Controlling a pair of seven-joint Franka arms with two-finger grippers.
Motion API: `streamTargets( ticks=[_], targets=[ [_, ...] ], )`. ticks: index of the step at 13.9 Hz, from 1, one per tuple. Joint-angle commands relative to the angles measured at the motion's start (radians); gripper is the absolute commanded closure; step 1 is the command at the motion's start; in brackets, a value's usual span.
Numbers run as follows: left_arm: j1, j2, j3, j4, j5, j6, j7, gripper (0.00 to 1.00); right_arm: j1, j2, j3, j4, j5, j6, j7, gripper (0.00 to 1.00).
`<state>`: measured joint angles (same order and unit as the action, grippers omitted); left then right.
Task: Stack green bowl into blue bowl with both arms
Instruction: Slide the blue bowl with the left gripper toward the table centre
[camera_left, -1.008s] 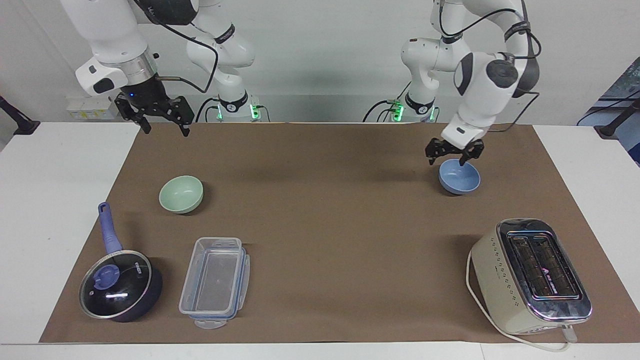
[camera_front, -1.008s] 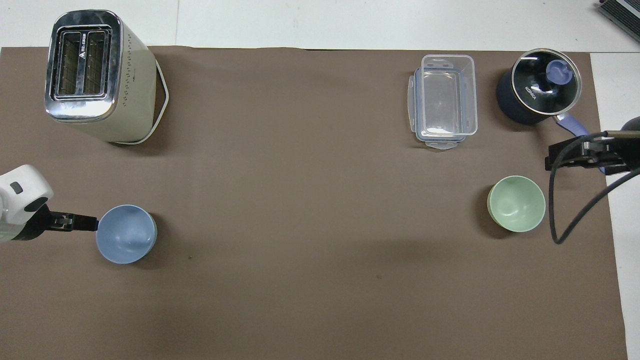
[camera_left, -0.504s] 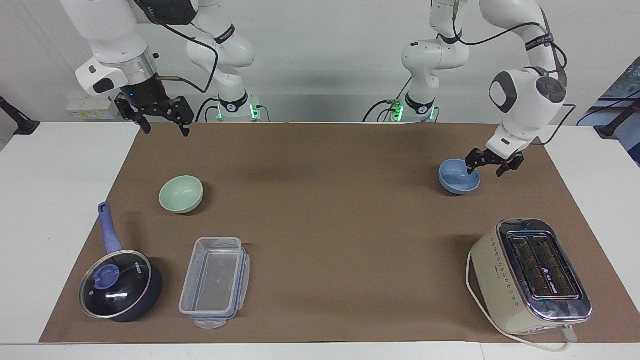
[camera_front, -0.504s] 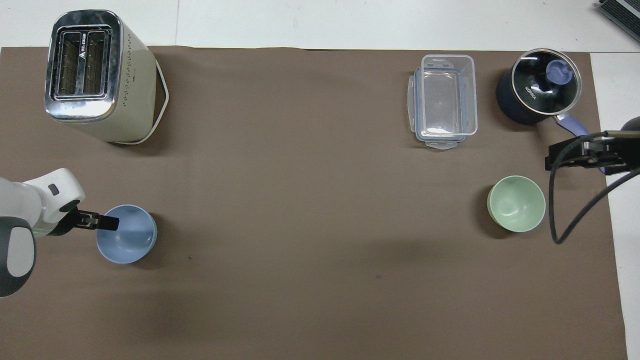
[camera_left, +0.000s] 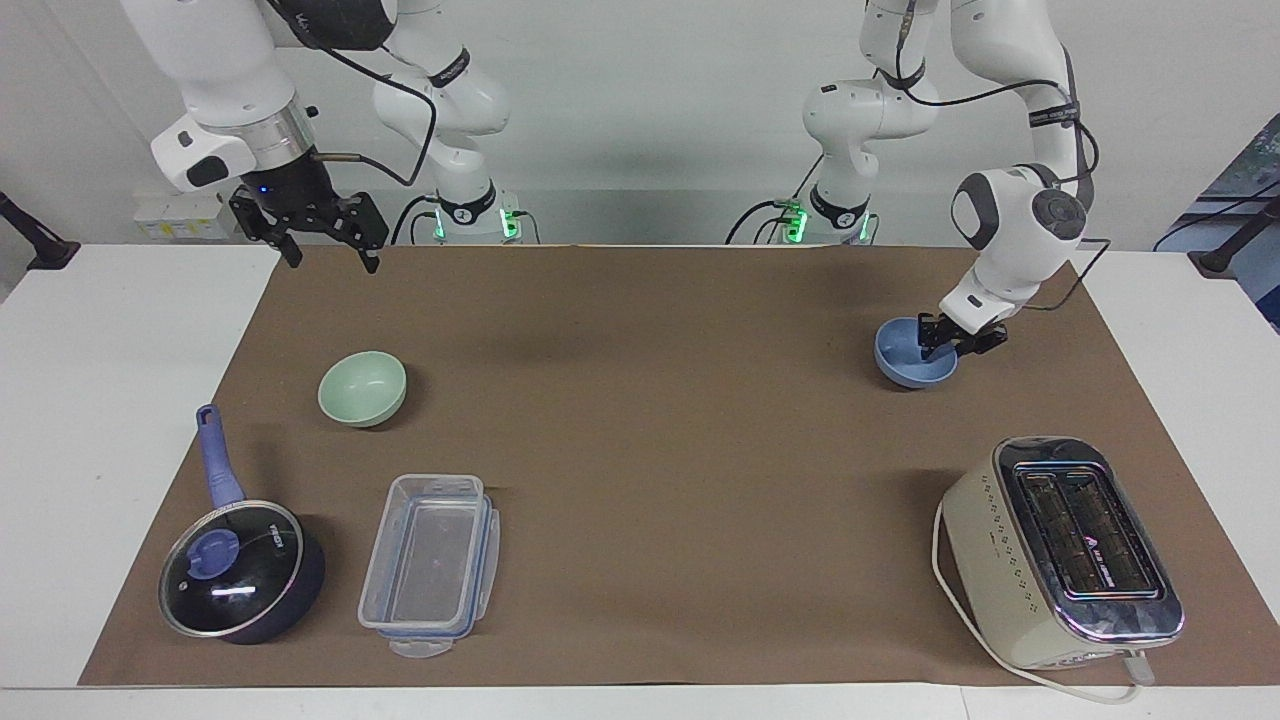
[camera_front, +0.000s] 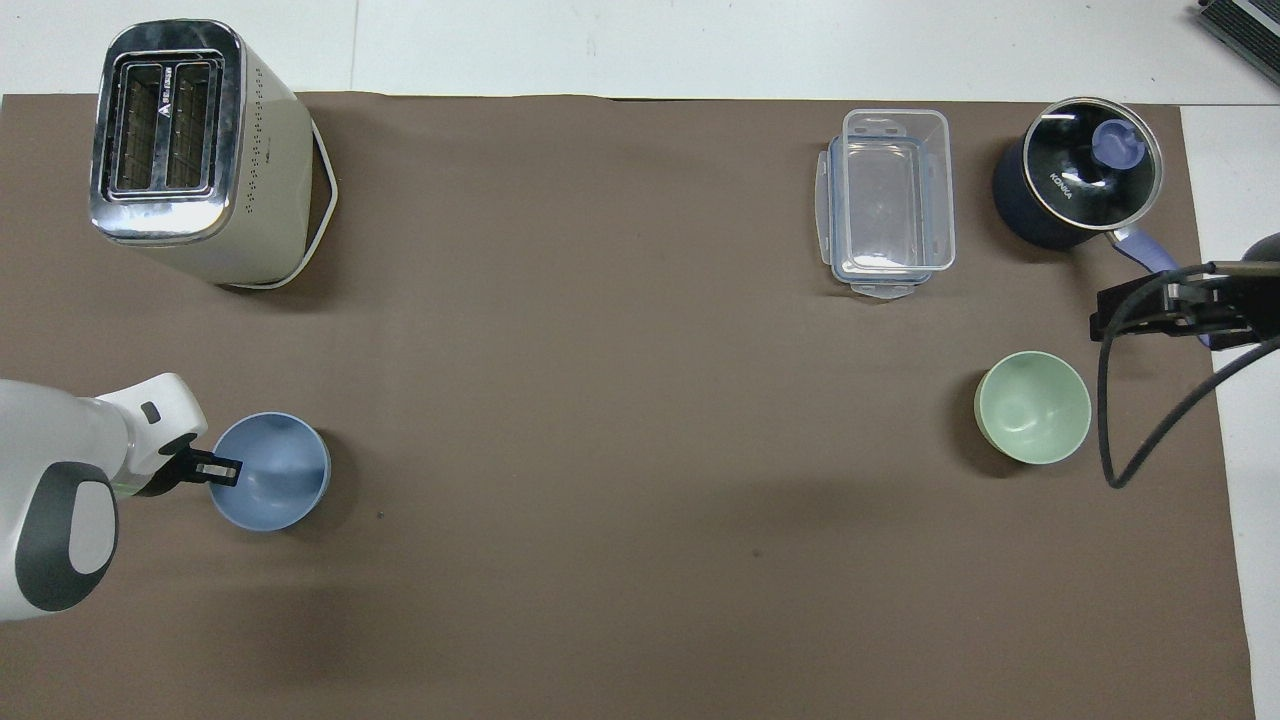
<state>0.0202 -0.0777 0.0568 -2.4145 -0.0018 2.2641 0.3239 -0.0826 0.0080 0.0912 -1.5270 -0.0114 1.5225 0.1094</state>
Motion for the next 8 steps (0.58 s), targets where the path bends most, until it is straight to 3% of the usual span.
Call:
streamTargets(
  ticks=[1,5,8],
  targets=[
    [-0.023,-0.013,0.009,0.063,0.002,-0.086,0.006,1.00,-0.008,0.009,0.004,0.015,0.021,0.007,0.004,0.00],
    [-0.150,-0.016,0.005,0.167,-0.059,-0.201,-0.038,1.00,-0.008,0.009,0.004,0.015,0.021,0.007,0.004,0.00],
    [-0.290,-0.008,0.005,0.192,-0.108,-0.178,-0.187,1.00,-0.009,0.009,0.004,0.015,0.021,0.005,0.003,0.00]
  ],
)
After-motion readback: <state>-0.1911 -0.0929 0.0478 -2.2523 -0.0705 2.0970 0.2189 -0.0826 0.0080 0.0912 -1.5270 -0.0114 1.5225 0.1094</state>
